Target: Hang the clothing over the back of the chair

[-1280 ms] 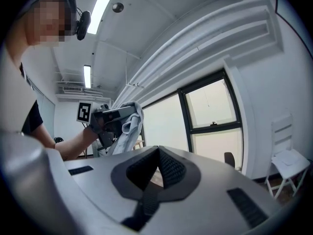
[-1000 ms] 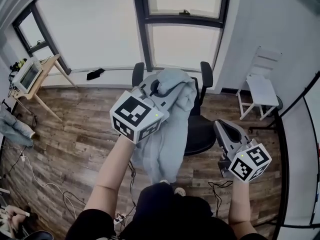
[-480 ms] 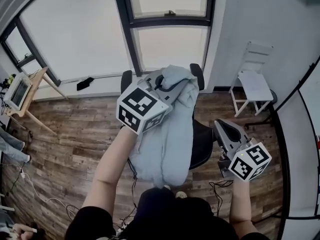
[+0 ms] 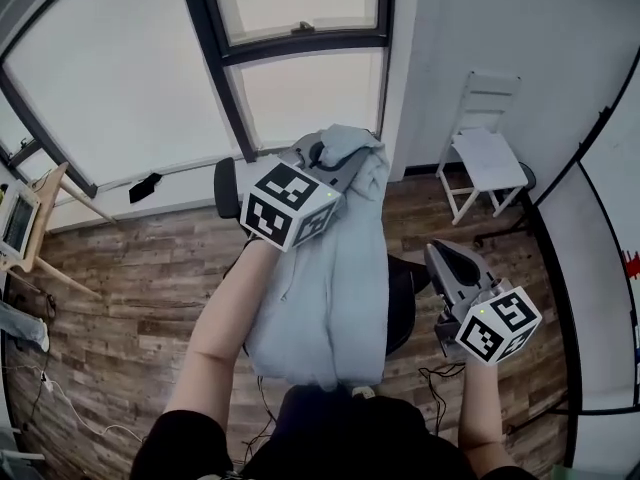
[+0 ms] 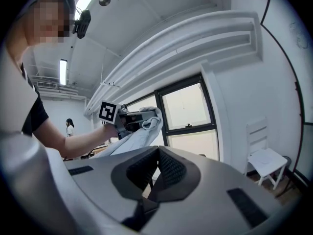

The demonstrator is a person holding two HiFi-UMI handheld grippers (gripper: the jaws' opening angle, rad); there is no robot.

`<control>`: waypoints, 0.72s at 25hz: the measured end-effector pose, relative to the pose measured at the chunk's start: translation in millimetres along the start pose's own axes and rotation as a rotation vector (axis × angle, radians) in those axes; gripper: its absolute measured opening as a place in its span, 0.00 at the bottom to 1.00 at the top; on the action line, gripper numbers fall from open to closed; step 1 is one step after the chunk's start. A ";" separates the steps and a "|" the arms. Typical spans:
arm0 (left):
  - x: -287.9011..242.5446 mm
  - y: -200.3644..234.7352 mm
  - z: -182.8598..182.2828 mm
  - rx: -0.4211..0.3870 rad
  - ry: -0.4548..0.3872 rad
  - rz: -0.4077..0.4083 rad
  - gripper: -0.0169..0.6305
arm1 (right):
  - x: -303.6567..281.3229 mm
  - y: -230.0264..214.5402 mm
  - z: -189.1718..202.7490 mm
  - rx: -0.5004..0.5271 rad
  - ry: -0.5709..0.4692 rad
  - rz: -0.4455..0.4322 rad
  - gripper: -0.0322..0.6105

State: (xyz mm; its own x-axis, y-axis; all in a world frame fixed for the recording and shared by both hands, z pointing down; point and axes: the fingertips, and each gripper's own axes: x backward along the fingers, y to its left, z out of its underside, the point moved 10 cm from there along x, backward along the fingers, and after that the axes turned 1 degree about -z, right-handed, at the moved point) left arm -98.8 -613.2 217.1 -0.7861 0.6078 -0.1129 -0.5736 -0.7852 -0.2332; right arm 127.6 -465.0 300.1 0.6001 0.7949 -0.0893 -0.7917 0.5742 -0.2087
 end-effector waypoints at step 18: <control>-53.6 26.8 76.7 0.092 0.245 0.029 0.05 | -1.2 -16.1 6.0 -0.027 0.029 0.044 0.05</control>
State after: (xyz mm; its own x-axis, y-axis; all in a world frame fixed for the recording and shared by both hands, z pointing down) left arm -89.8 -675.9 291.0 -0.7298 0.5867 -0.3510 -0.5789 -0.8034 -0.1394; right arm 138.9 -474.1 309.4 0.5682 0.8131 -0.1269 -0.8142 0.5331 -0.2301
